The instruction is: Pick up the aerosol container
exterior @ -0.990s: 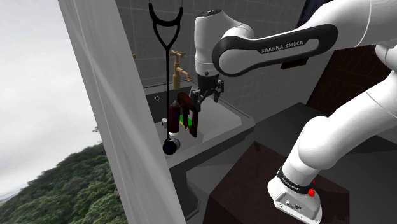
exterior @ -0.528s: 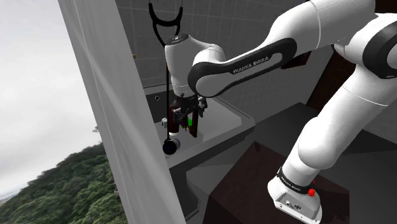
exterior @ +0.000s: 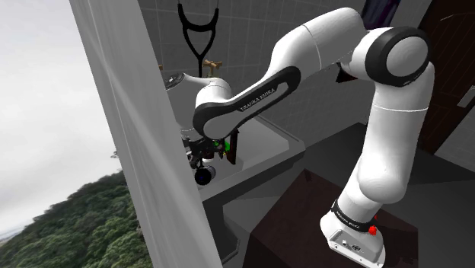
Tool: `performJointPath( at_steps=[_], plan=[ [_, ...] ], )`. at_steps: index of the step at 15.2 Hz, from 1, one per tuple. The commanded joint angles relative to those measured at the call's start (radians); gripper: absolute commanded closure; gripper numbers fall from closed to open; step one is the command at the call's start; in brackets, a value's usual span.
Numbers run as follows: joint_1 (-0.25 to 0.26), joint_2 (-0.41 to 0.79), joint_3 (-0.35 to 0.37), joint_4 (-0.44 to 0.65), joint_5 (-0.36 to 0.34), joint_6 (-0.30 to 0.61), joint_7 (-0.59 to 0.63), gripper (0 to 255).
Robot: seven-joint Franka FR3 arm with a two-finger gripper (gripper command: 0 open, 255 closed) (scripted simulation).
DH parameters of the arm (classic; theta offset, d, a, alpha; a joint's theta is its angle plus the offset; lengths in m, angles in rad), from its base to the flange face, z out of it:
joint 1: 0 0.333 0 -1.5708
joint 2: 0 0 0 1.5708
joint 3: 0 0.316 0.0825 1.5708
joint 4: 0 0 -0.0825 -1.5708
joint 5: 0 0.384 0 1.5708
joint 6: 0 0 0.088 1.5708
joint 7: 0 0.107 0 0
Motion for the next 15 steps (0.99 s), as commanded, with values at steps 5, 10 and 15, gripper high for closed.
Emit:
performJointPath(
  at_steps=[5, 10, 15],
  plan=[
    [0.052, 0.158, -0.022, 0.086, -0.074, 0.006, 0.090, 0],
    [0.059, 0.195, -0.033, 0.071, -0.099, 0.048, 0.112, 0],
    [0.059, 0.196, -0.034, 0.074, -0.099, 0.047, 0.112, 255]
  ],
)
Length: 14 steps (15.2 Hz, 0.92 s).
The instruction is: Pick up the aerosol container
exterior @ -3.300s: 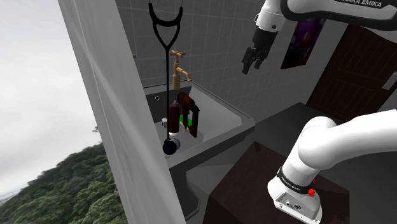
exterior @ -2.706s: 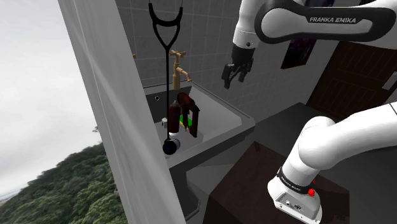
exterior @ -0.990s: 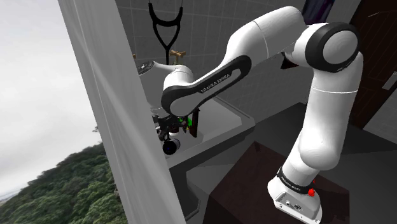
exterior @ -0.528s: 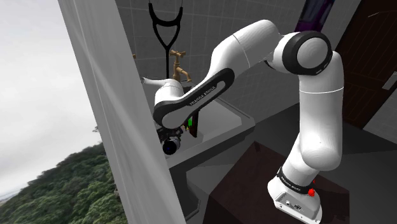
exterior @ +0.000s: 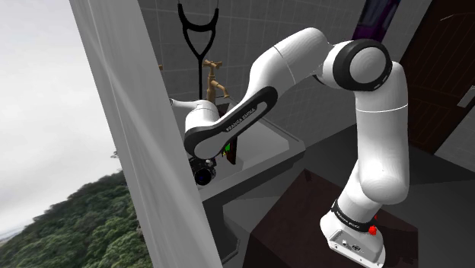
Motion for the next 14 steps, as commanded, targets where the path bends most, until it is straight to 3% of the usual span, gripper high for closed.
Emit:
performJointPath(
  at_steps=[1, 6, 14],
  plan=[
    [-0.001, 0.003, -0.002, -0.003, -0.001, 0.002, 0.000, 255],
    [-0.001, 0.002, -0.001, -0.003, 0.000, 0.001, 0.001, 255],
    [-0.012, -0.060, 0.017, 0.026, 0.041, -0.074, -0.039, 255]
  ],
)
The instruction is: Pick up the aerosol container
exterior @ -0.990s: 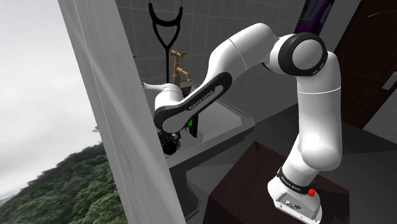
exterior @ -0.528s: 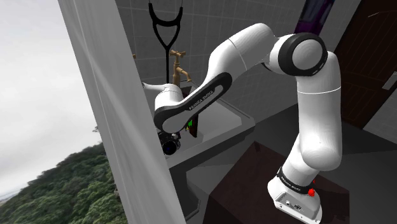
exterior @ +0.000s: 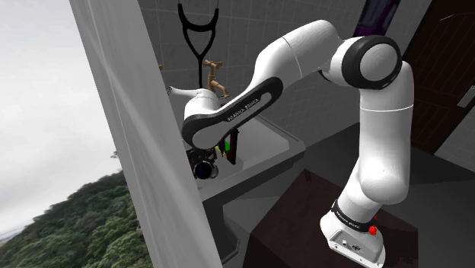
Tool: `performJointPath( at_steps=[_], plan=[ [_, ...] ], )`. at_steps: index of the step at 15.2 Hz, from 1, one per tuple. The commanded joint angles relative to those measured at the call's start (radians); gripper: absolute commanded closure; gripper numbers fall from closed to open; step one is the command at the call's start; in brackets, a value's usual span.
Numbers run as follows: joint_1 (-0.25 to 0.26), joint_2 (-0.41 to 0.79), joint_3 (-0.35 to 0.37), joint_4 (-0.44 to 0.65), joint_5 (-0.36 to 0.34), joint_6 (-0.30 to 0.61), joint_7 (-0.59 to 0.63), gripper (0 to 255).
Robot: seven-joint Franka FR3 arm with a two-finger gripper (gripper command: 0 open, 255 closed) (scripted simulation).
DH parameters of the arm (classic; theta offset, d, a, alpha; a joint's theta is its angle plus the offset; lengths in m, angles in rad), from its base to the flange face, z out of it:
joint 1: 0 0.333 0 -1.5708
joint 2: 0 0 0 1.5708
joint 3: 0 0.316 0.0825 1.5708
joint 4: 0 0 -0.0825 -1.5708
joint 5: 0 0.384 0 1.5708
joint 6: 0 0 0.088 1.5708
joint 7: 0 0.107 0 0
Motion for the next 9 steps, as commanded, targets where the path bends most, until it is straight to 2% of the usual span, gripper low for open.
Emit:
performJointPath(
  at_steps=[1, 9],
  plan=[
    [-0.002, -0.015, 0.004, 0.010, 0.010, -0.021, -0.010, 255],
    [-0.008, -0.055, 0.014, 0.043, 0.036, -0.083, -0.038, 255]
  ],
)
